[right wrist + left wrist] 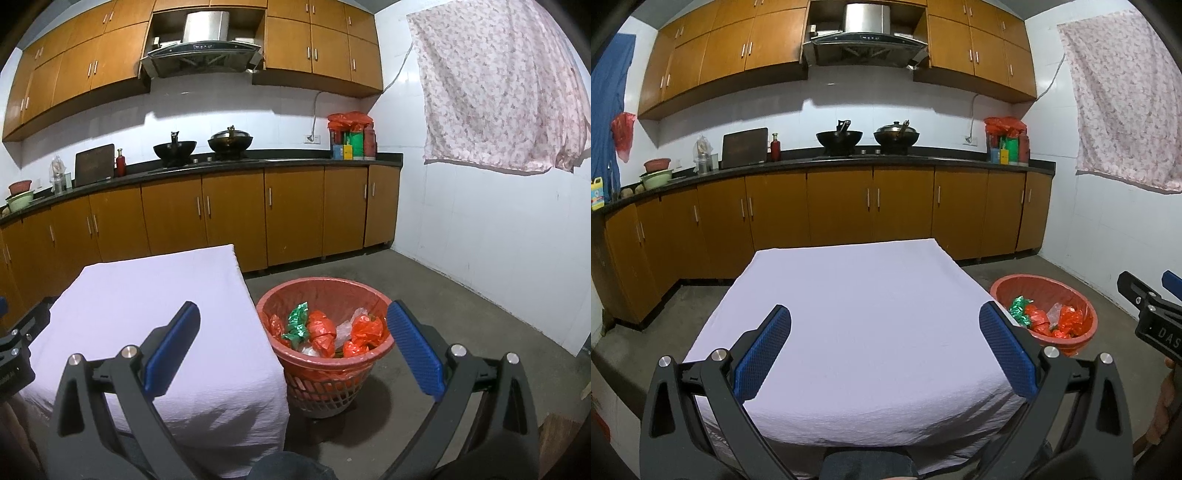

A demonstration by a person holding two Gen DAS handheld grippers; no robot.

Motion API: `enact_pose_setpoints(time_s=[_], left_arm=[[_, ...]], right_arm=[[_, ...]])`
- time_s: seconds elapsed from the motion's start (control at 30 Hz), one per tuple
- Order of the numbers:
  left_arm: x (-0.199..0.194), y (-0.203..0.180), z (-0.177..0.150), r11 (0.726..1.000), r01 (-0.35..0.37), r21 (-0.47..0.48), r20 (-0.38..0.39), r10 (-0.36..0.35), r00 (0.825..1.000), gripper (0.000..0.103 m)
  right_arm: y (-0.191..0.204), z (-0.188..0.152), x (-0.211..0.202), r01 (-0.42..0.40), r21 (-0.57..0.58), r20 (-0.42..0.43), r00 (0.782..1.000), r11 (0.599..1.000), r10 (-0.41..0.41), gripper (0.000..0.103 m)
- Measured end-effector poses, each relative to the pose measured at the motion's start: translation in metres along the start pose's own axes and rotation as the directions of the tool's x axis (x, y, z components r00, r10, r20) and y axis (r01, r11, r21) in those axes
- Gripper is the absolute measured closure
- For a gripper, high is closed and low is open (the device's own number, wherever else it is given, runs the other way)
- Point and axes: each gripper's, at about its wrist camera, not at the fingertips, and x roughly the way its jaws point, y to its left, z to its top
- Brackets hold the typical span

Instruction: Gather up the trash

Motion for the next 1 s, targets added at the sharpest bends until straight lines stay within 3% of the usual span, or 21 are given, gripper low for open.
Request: enact_pose_setpoints(time_s=[1.0], left_arm=[[-0.0050, -0.0032, 0.0023, 1.000, 0.017, 0.003, -0.002, -0.017, 1.000, 0.002]], right_arm=[[0.0013, 0.0023, 0.0092, -0.009, 0.005, -0.006, 1.000, 1.000, 0.010, 0.004]])
